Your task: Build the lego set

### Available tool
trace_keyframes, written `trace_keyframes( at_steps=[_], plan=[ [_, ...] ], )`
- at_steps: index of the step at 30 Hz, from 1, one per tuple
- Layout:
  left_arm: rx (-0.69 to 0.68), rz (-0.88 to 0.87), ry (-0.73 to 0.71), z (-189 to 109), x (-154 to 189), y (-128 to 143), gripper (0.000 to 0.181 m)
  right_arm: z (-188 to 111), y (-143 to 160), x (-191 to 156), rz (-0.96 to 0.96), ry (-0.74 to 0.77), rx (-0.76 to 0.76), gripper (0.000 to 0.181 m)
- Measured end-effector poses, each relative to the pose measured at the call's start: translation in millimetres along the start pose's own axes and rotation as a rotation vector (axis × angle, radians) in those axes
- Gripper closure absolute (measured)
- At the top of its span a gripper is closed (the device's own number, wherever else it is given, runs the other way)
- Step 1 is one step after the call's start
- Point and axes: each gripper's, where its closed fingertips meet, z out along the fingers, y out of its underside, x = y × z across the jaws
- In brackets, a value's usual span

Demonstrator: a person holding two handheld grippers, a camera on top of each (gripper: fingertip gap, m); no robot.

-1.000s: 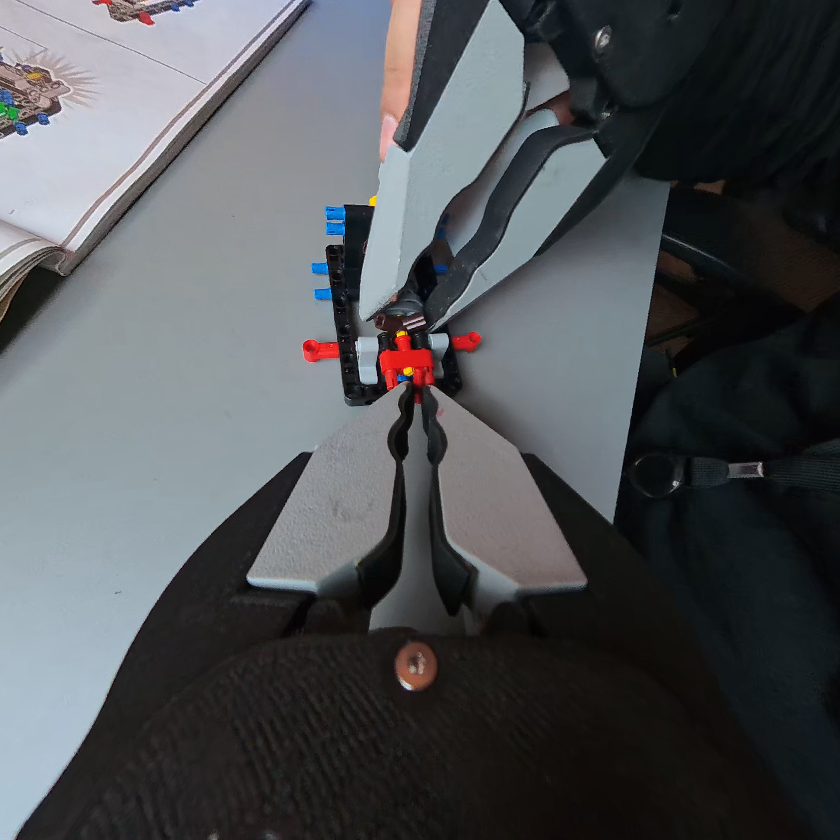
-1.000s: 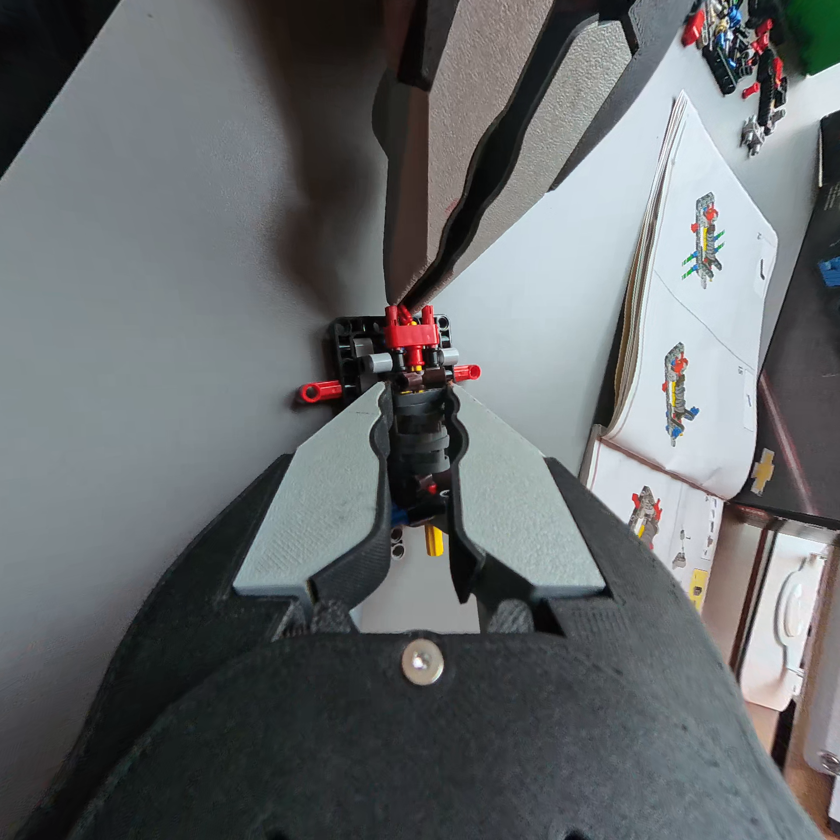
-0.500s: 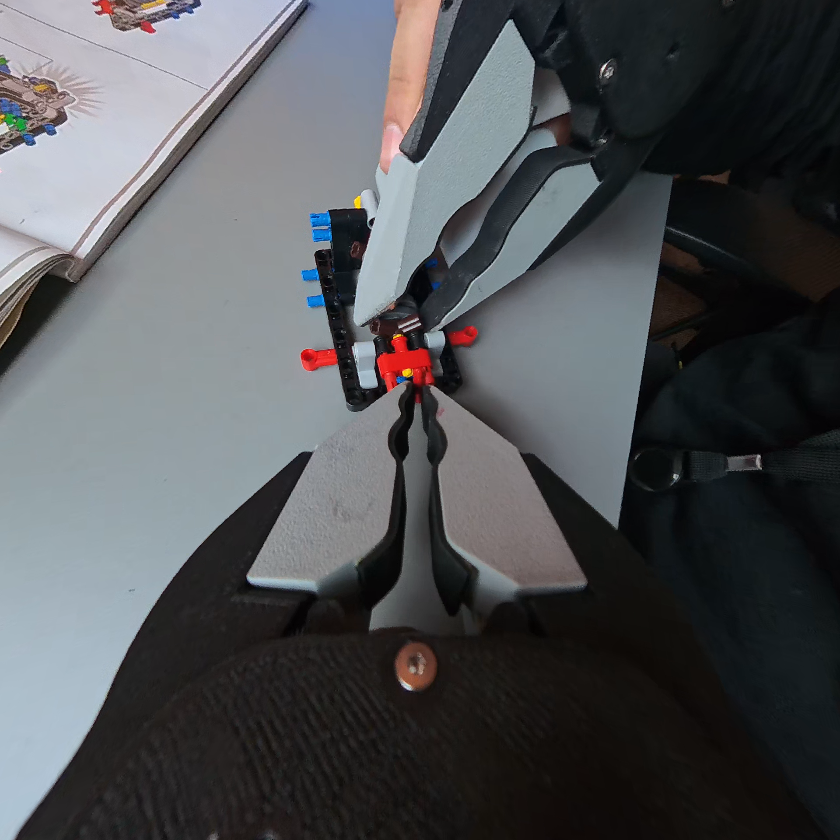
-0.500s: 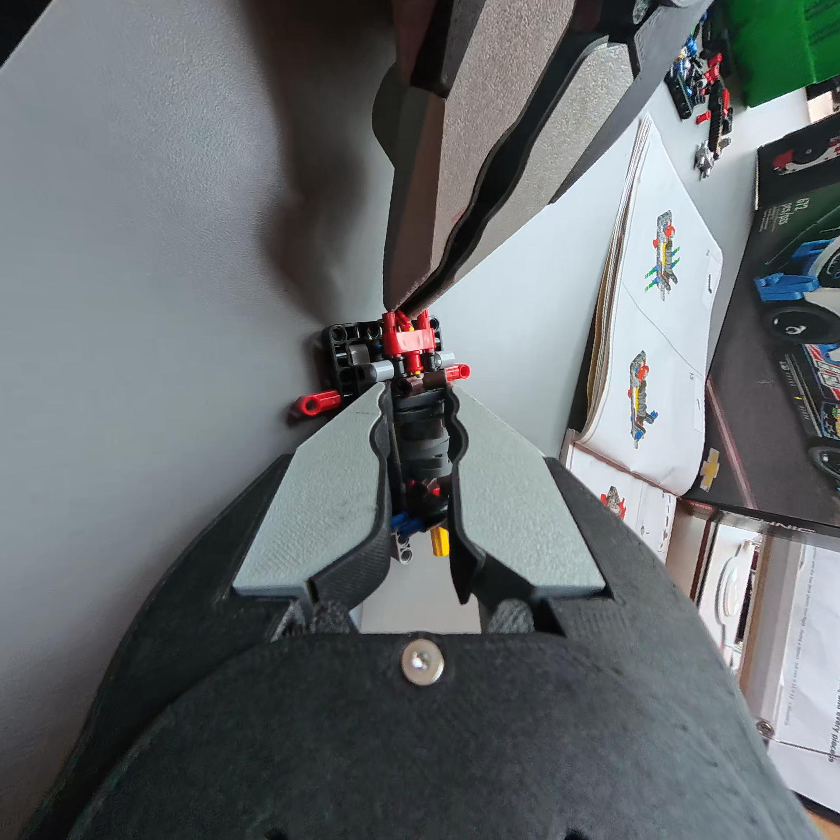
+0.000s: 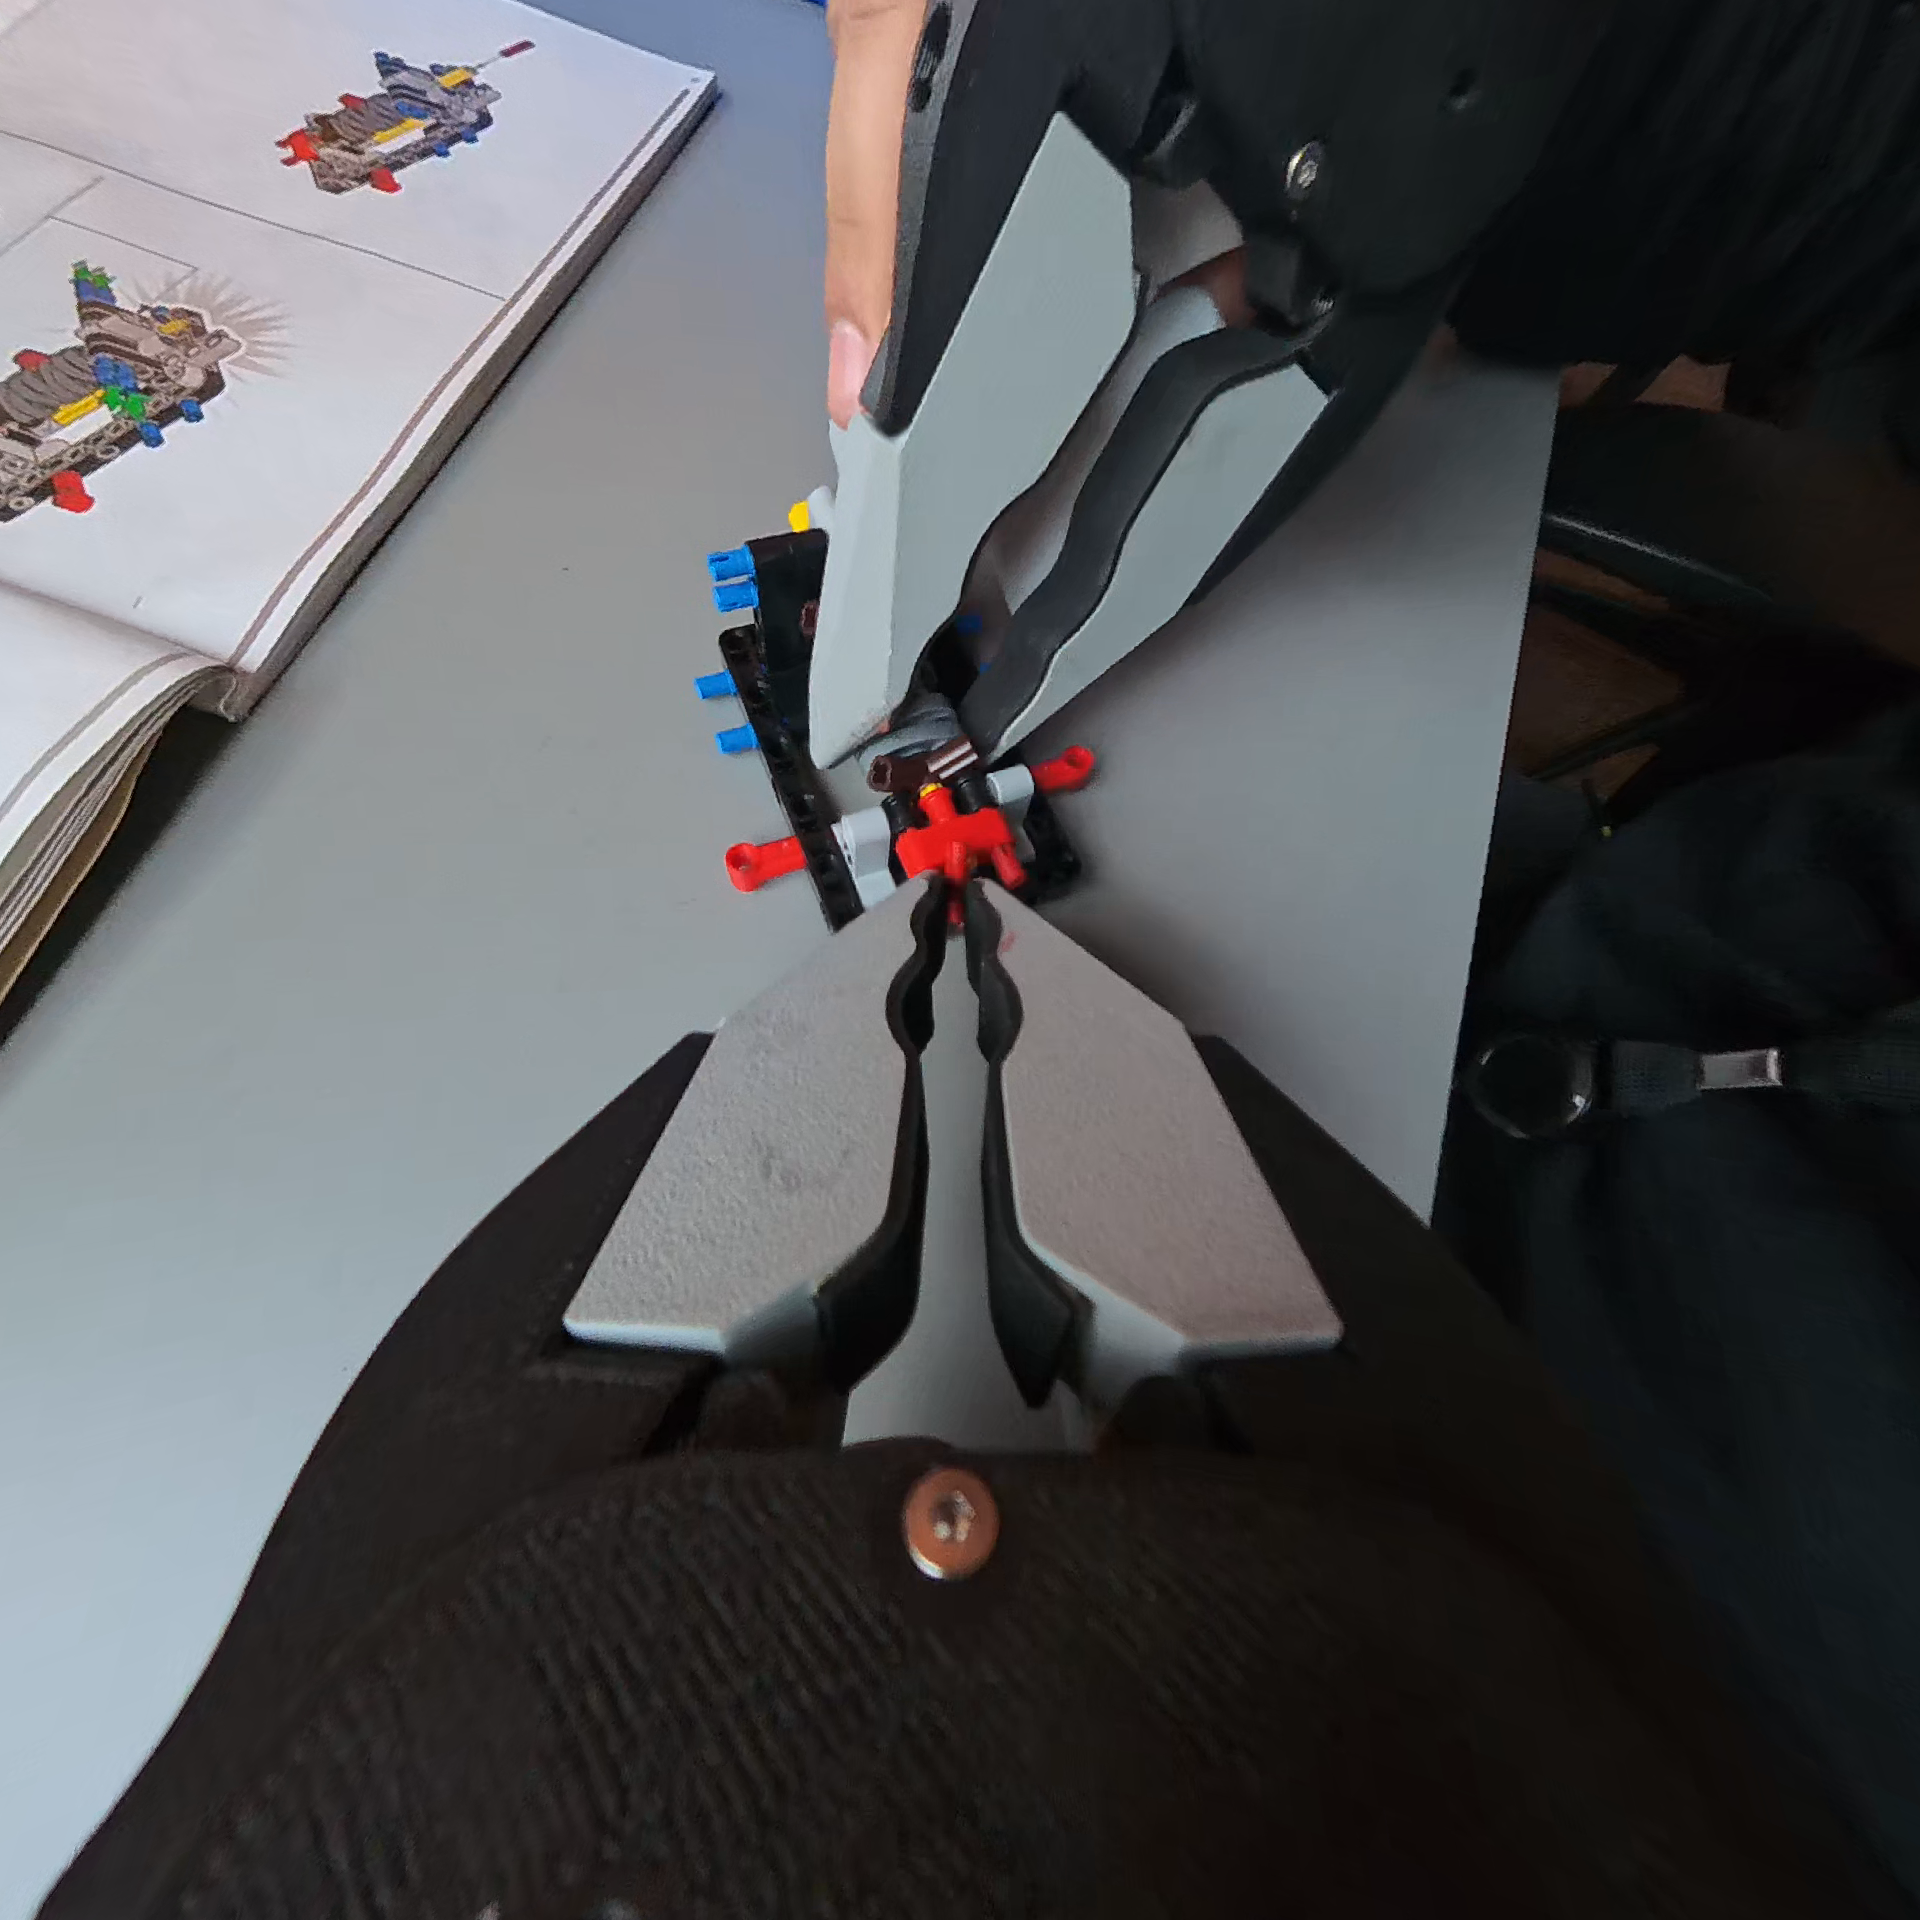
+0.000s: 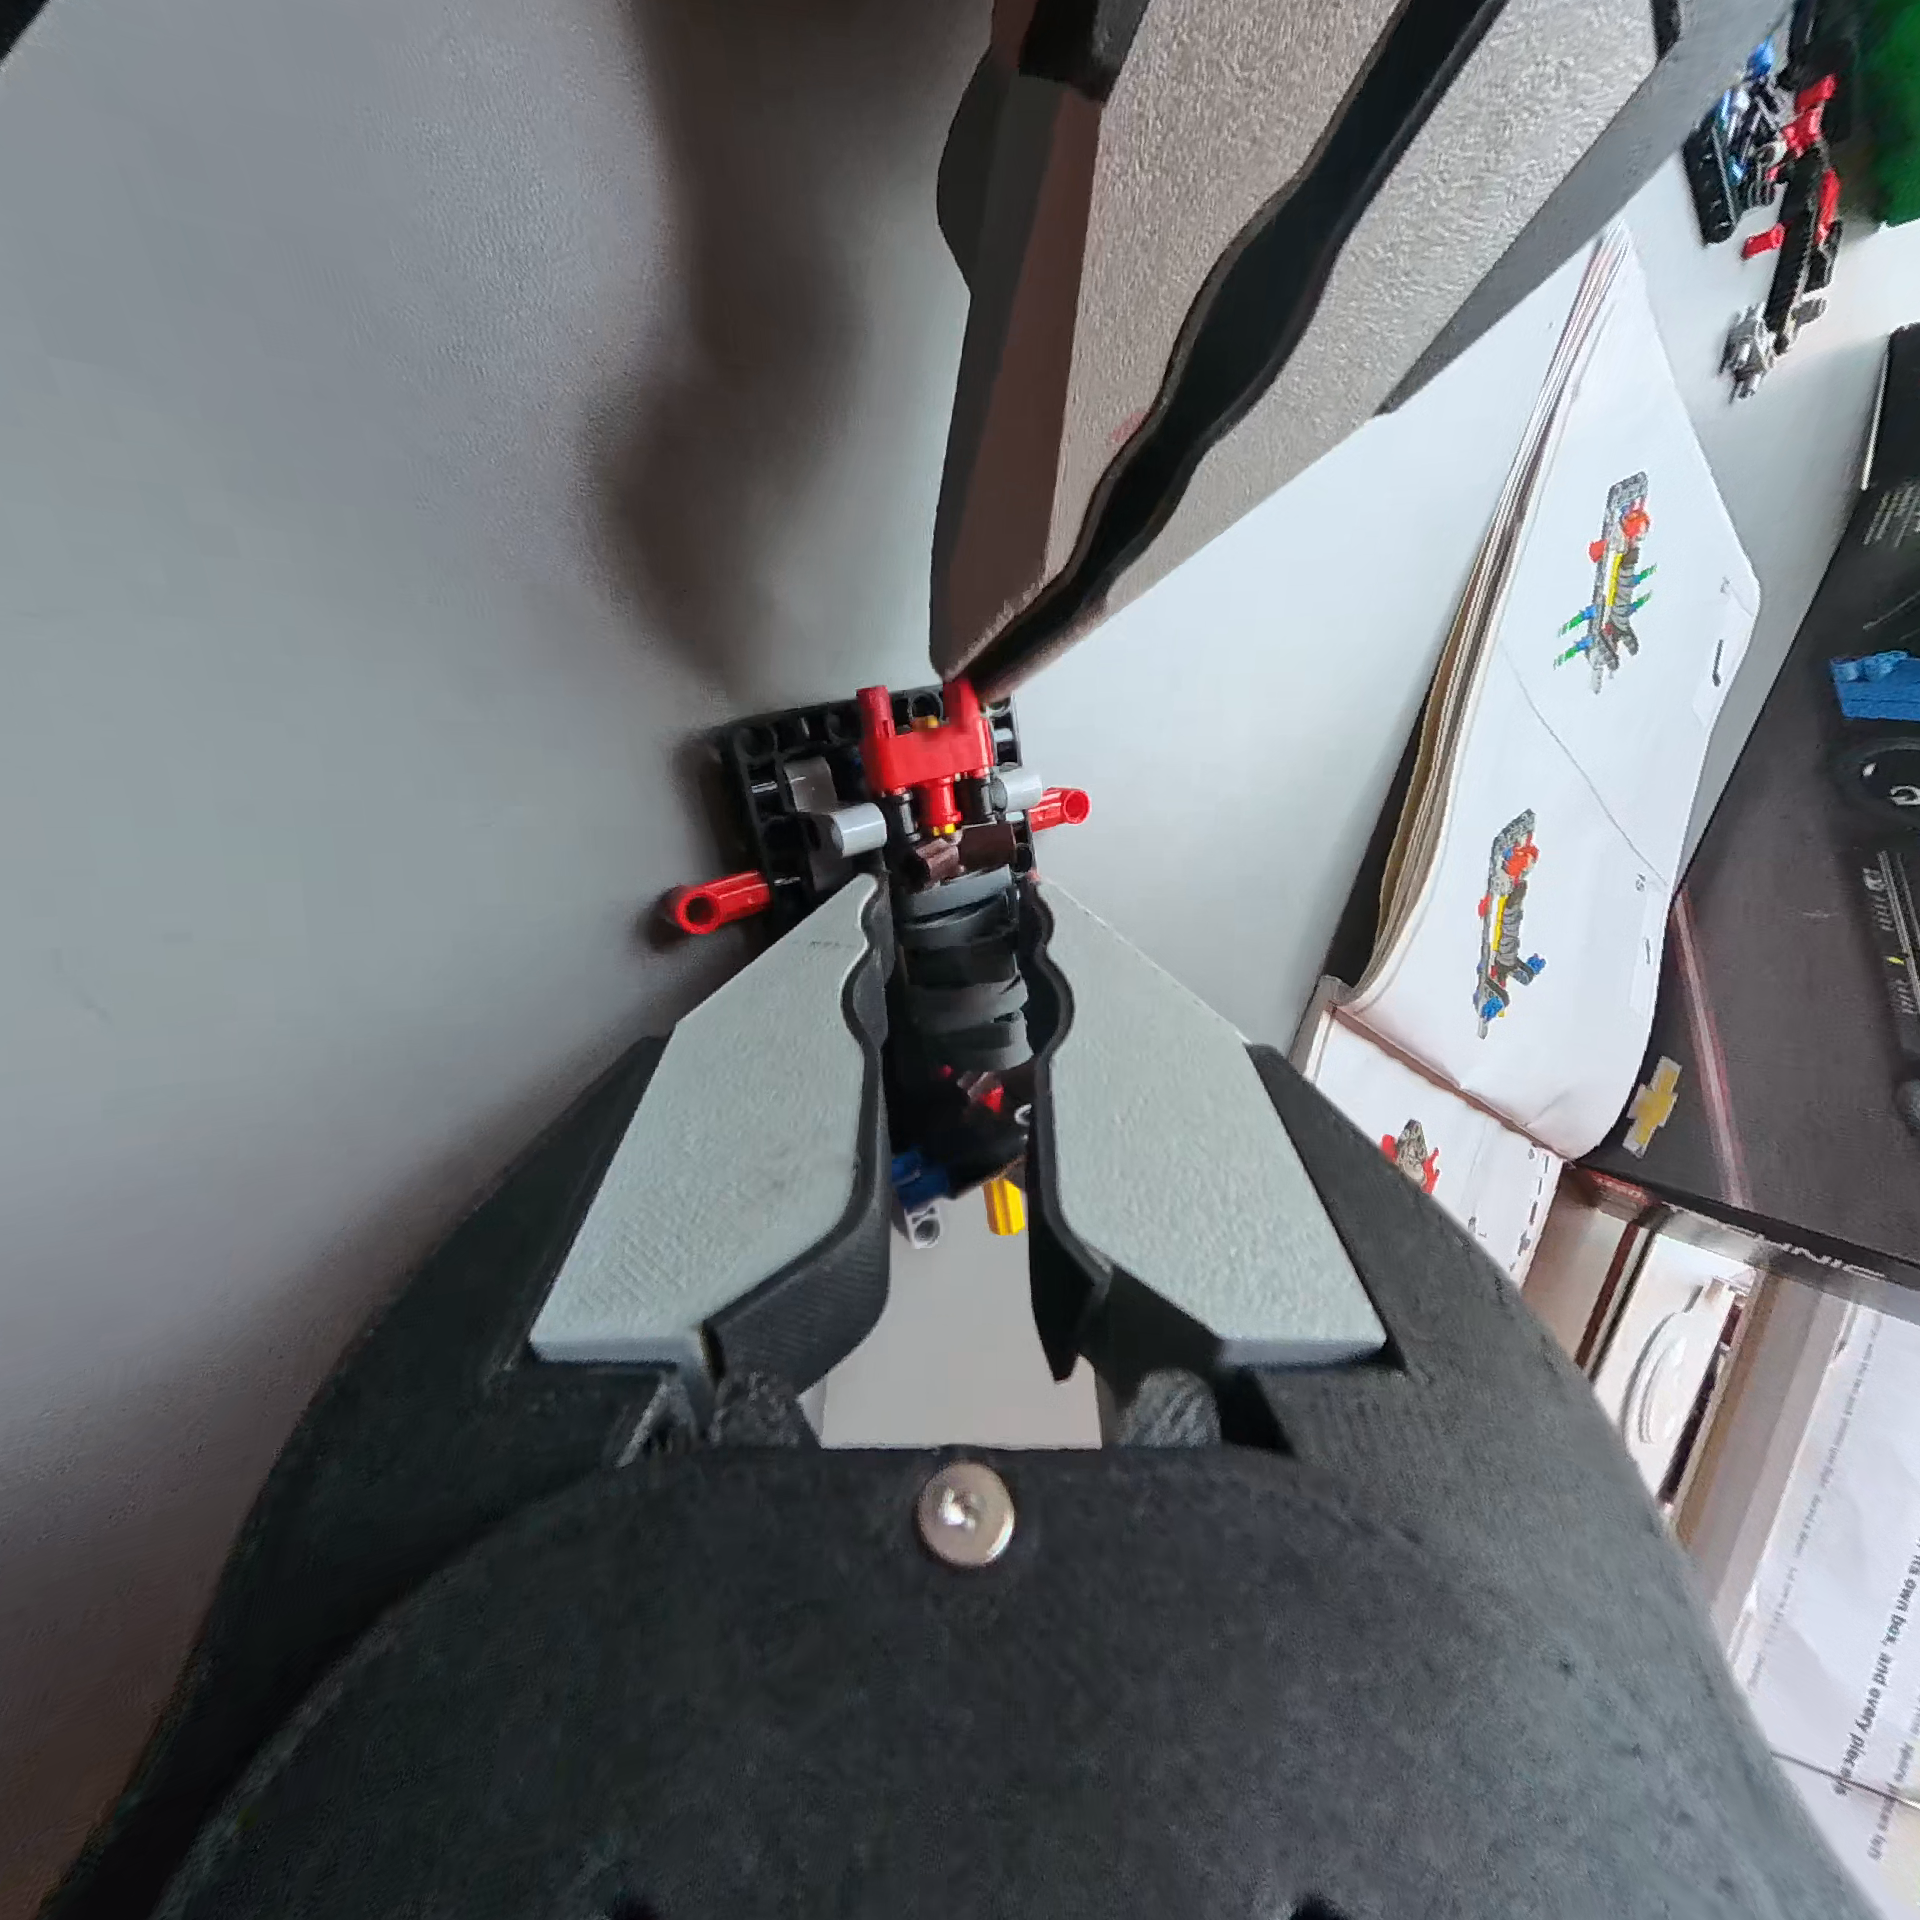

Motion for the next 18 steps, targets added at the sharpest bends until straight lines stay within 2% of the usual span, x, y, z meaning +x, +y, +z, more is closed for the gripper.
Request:
trace_keyframes(
  at_steps=[5, 9, 18],
  plan=[
    [0.013, 0.056, -0.015, 5, 6, -6, 0.181, 0, -13, -8, 0.027, -0.04, 0.074, 0.161],
    [0.0, 0.067, -0.022, -1, 3, -4, 0.181, 3, -6, 1, 0.033, 0.015, 0.043, 0.161],
    [-0.097, 0.117, -0.066, -10, -6, 13, 0.181, 2, -7, -1, 0.013, 0.011, 0.049, 0.16]
  ],
)
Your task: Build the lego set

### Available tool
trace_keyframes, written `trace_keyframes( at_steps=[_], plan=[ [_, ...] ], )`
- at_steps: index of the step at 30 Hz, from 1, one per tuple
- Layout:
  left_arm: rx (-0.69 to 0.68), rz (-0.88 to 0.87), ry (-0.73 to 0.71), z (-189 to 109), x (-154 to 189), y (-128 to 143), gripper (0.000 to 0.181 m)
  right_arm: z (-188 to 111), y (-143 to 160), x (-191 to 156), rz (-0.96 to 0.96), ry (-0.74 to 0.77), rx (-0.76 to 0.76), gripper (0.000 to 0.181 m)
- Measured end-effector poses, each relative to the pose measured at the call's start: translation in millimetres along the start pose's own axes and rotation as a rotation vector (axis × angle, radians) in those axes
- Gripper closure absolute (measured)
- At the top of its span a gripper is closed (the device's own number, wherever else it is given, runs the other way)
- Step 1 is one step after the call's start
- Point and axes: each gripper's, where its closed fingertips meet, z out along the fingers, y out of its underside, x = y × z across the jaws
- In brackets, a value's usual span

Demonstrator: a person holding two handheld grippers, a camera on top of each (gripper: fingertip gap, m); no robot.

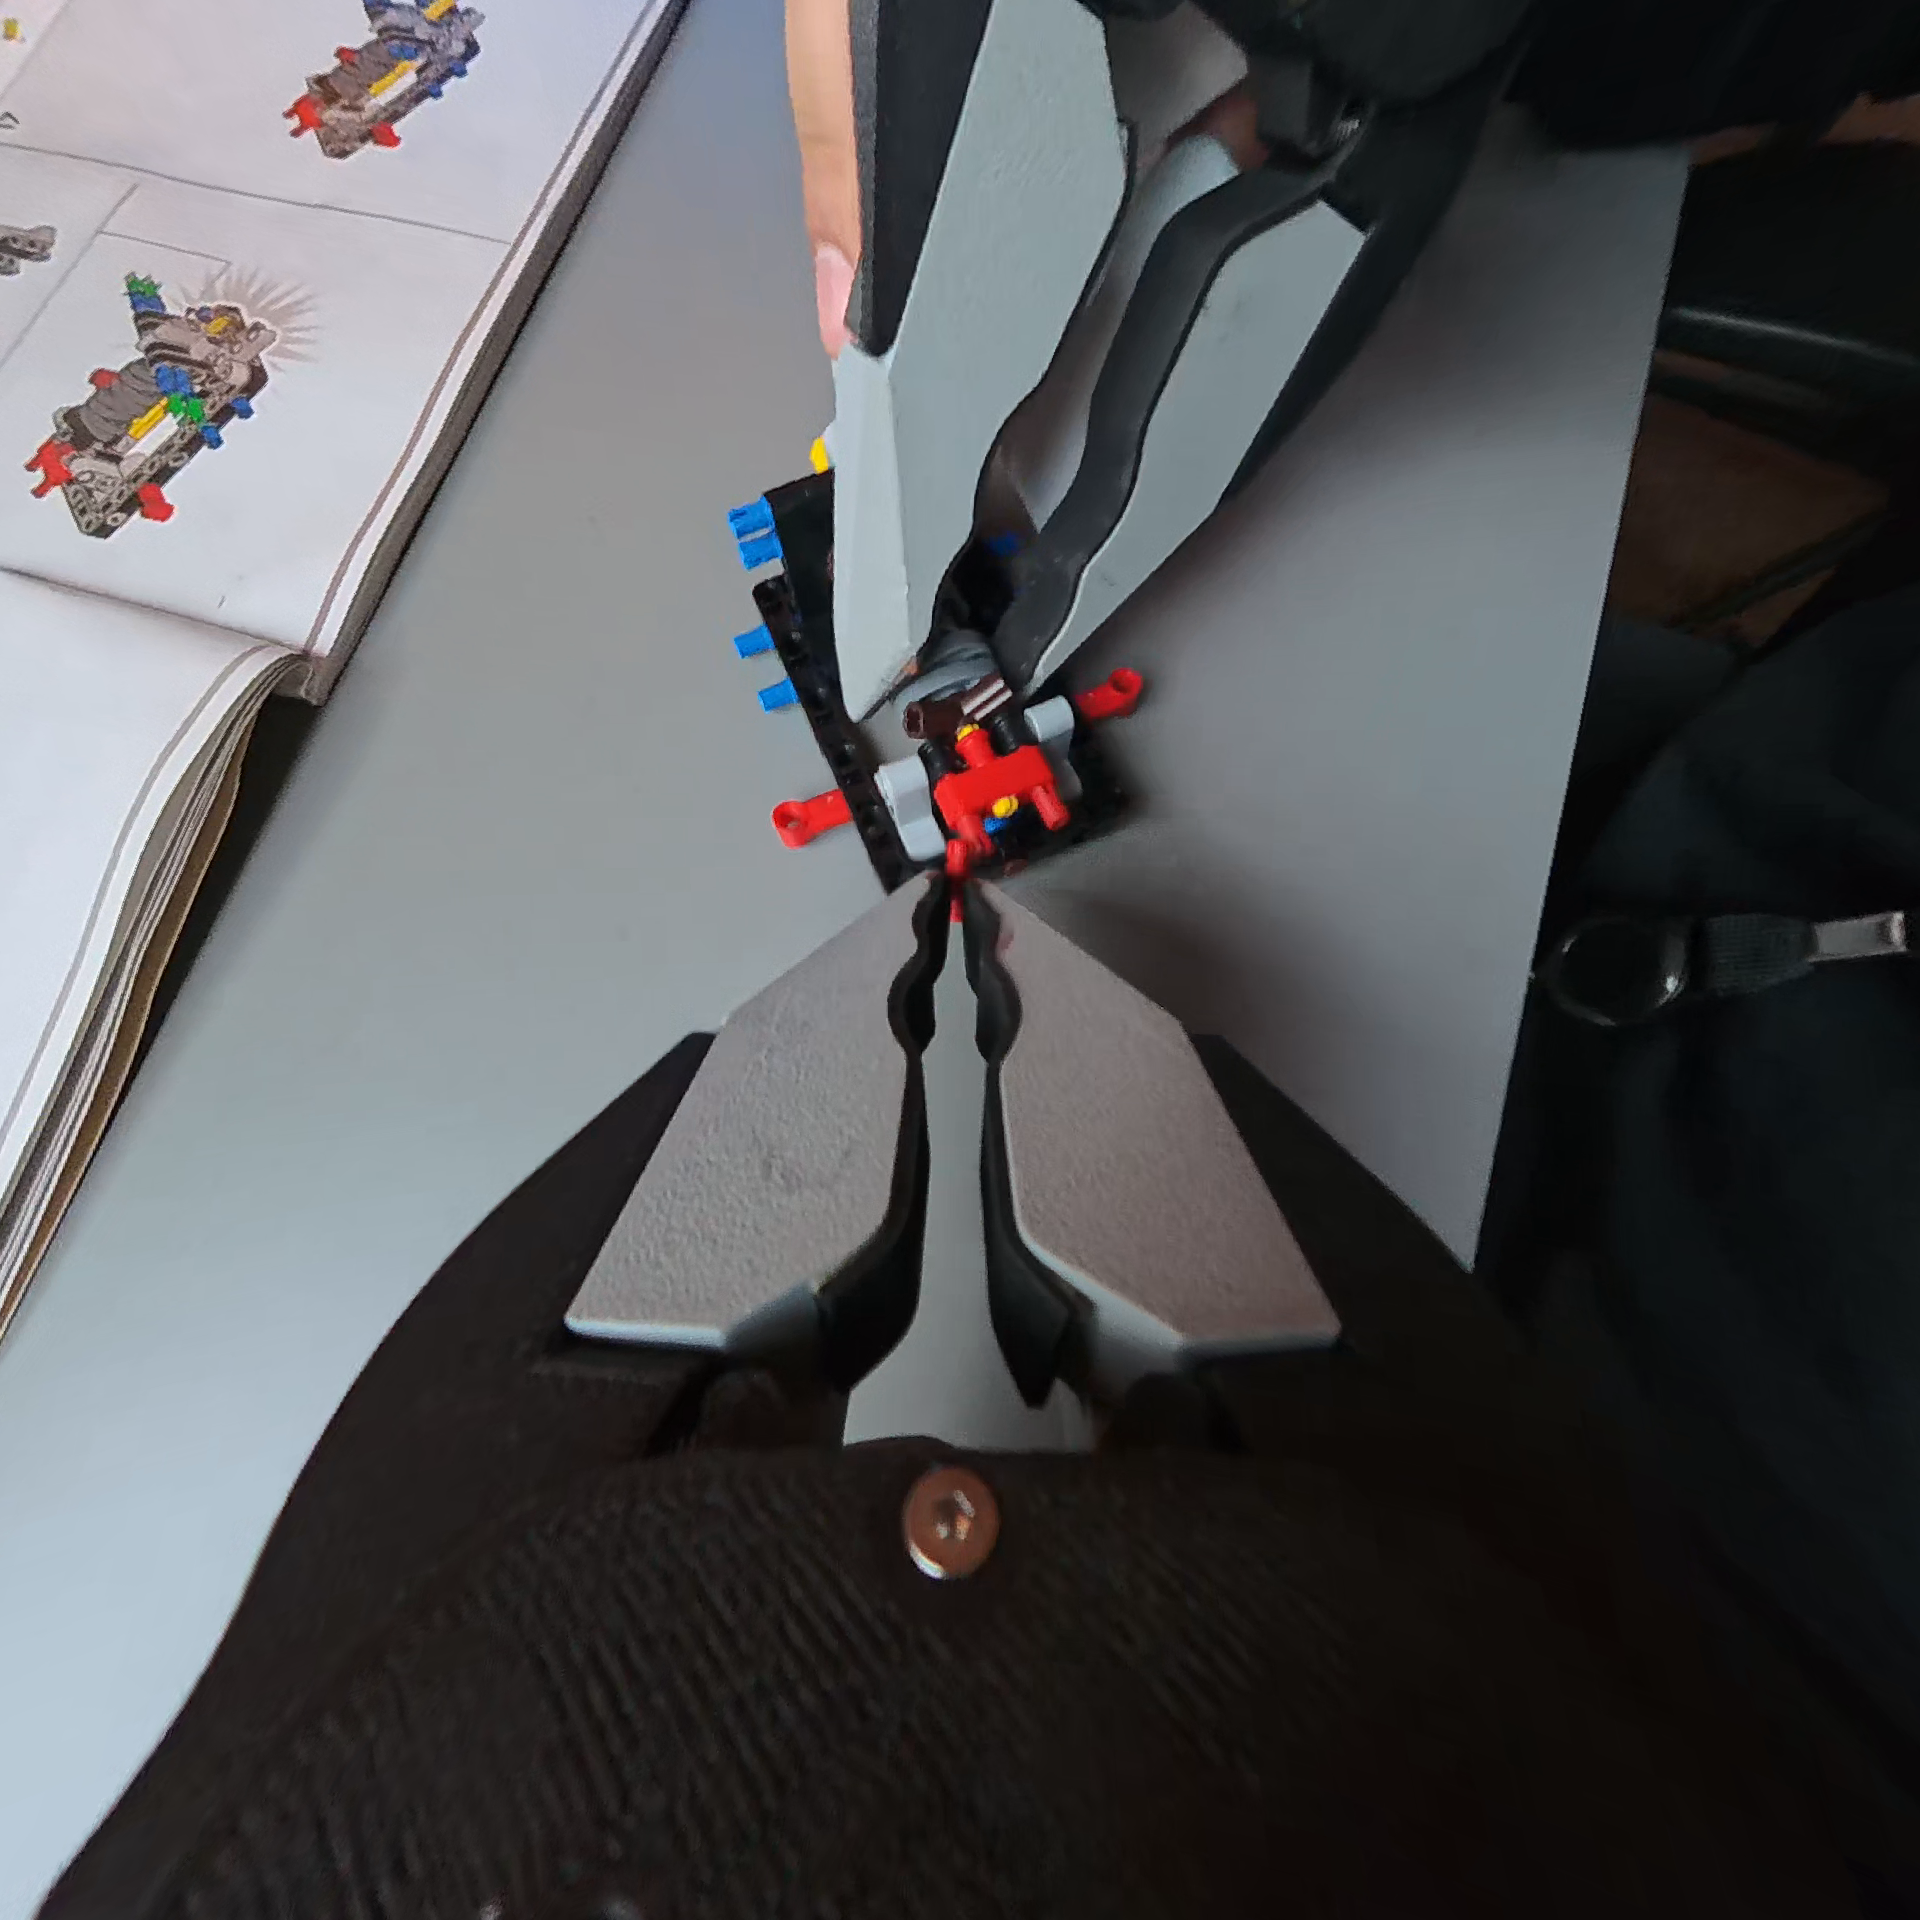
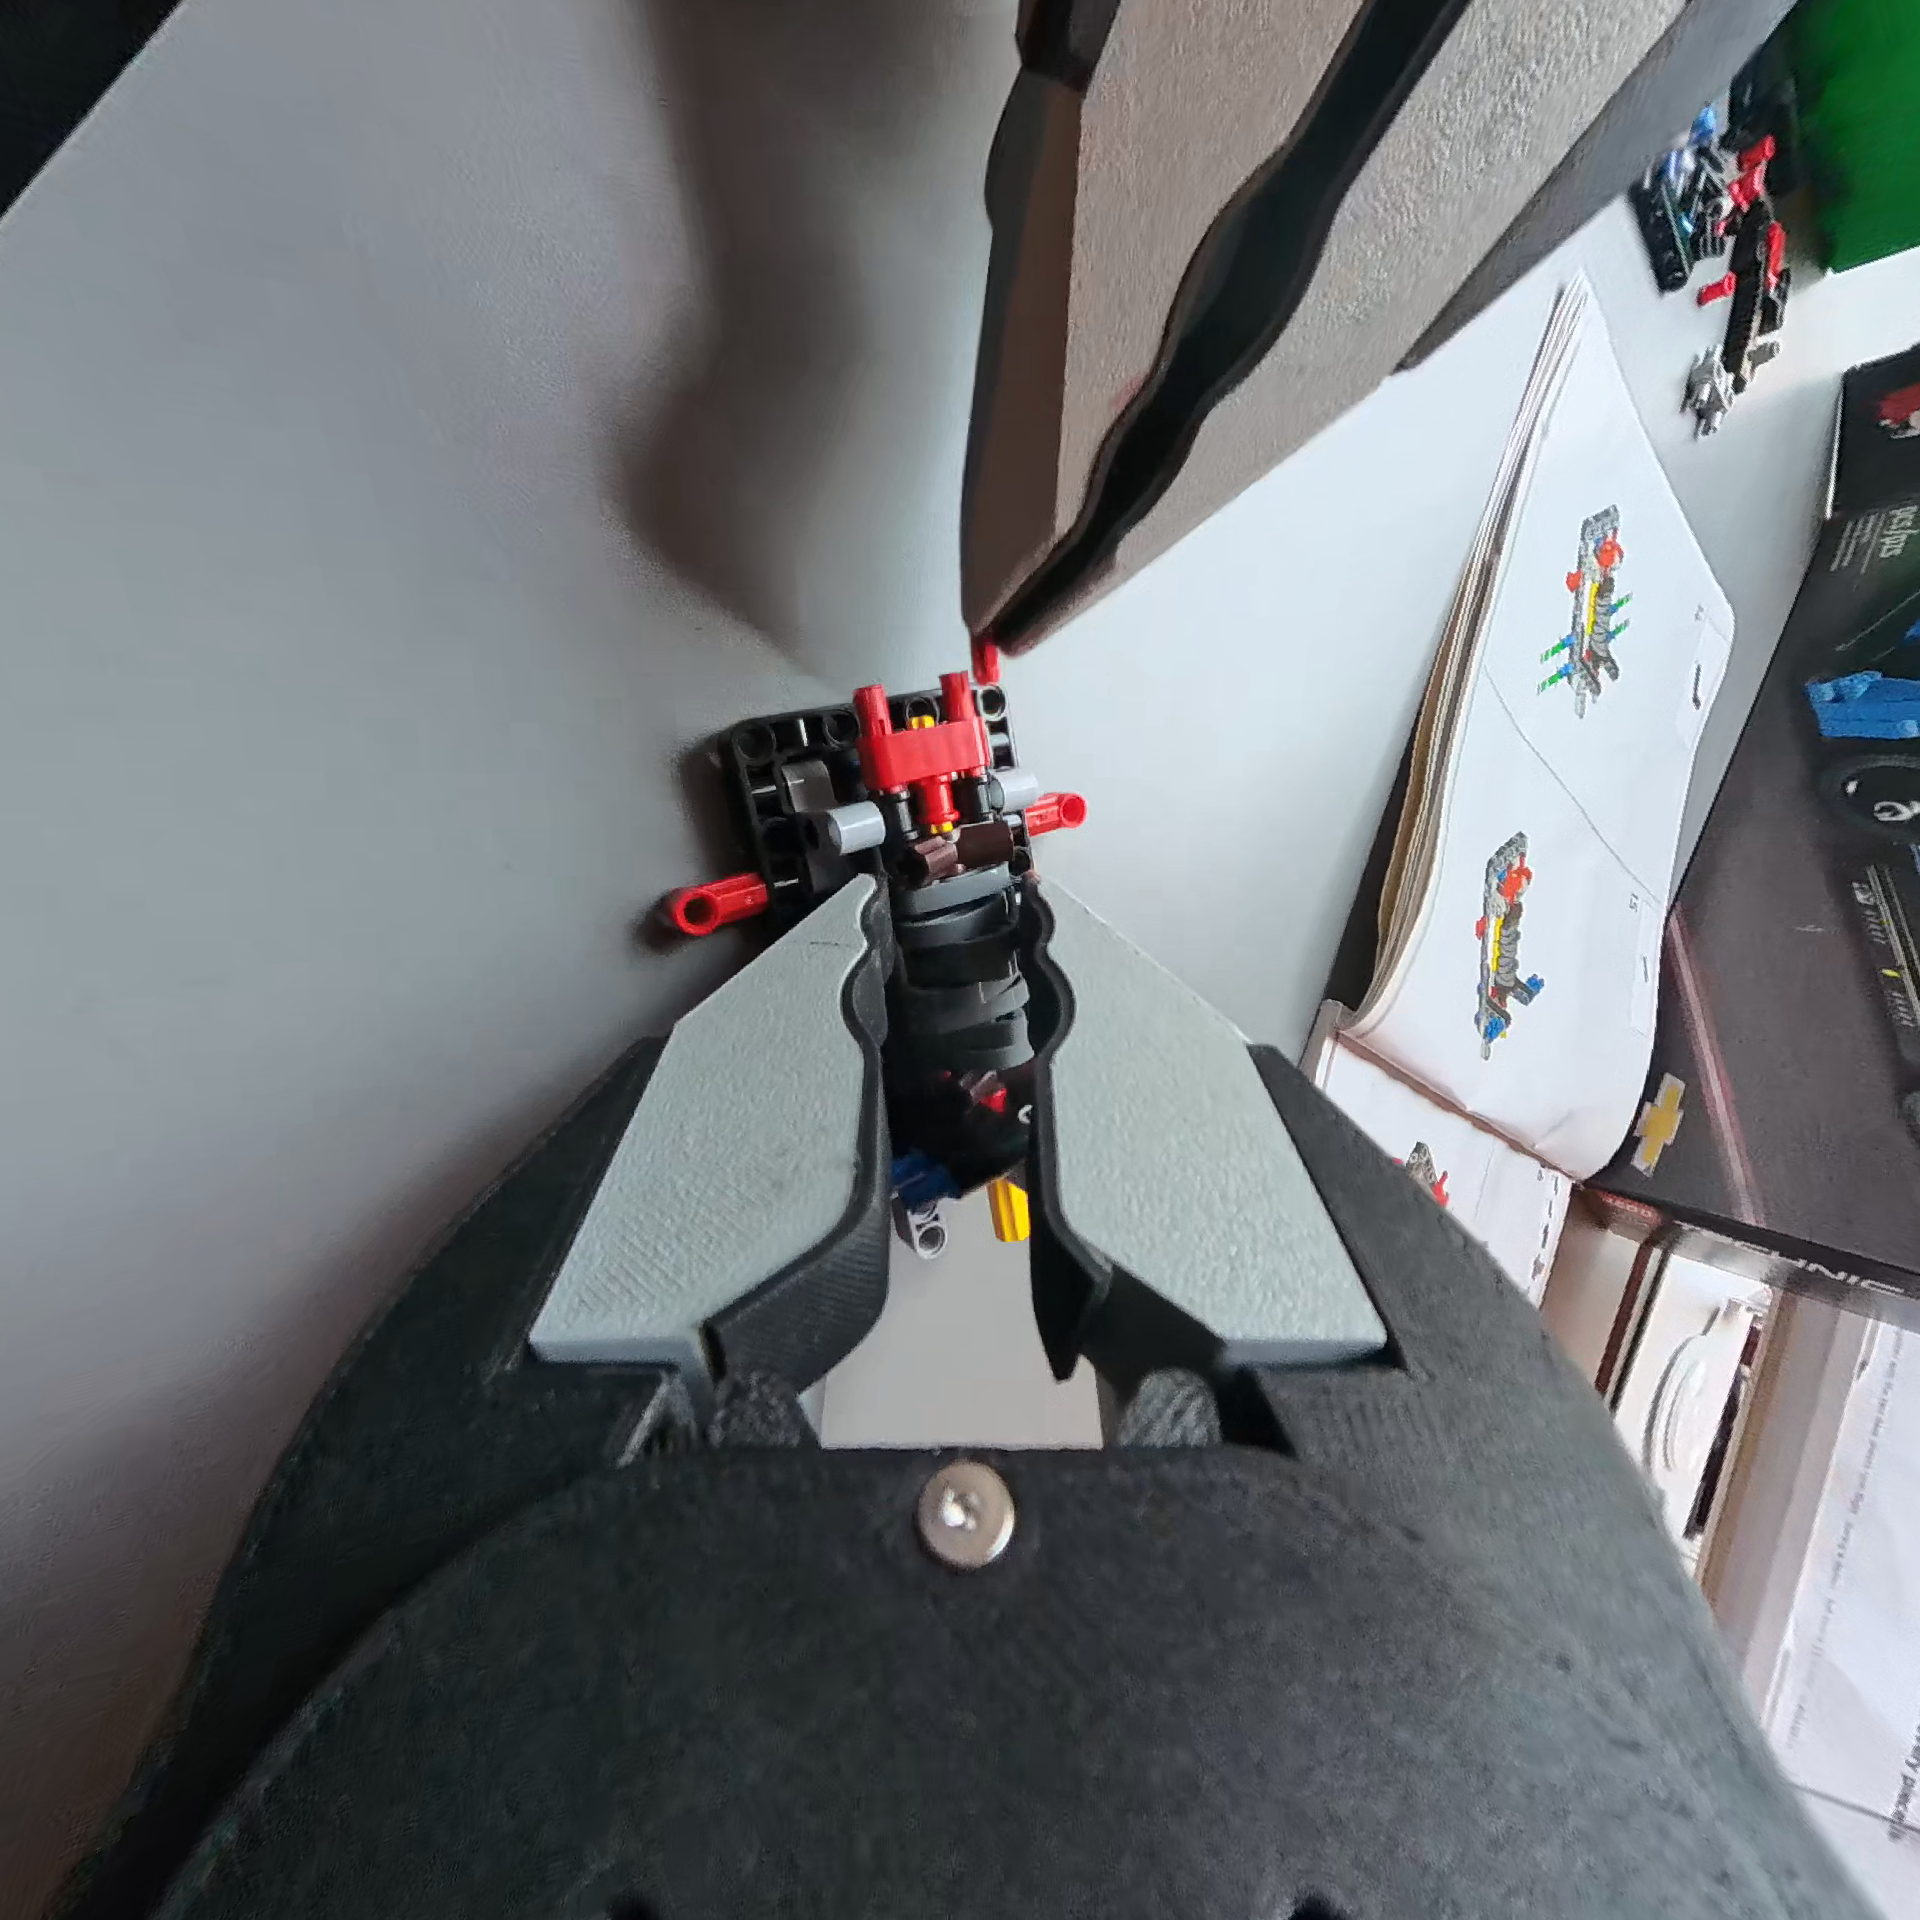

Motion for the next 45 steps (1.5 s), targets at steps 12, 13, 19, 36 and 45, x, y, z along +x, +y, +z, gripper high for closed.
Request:
trace_keyframes(
  at_steps=[12, 13, 19, 36, 45],
  plan=[
    [-0.034, -0.176, 0.069, -1, -12, 24, 0.158, -19, 7, 3, 0.116, 0.05, 0.019, 0.154],
    [-0.032, -0.17, 0.053, -1, -14, 23, 0.155, -19, 8, 2, 0.122, 0.049, 0.021, 0.155],
    [0.017, -0.01, 0.021, 4, -8, -7, 0.153, -10, 4, 0, 0.062, -0.013, 0.004, 0.151],
    [-0.034, -0.068, 0.178, 20, 1, -7, 0.161, -1, 1, -3, 0.02, -0.043, 0.041, 0.161],
    [-0.183, -0.161, 0.243, 19, 3, -4, 0.177, -2, 1, -2, -0.021, -0.001, -0.016, 0.162]
  ],
)
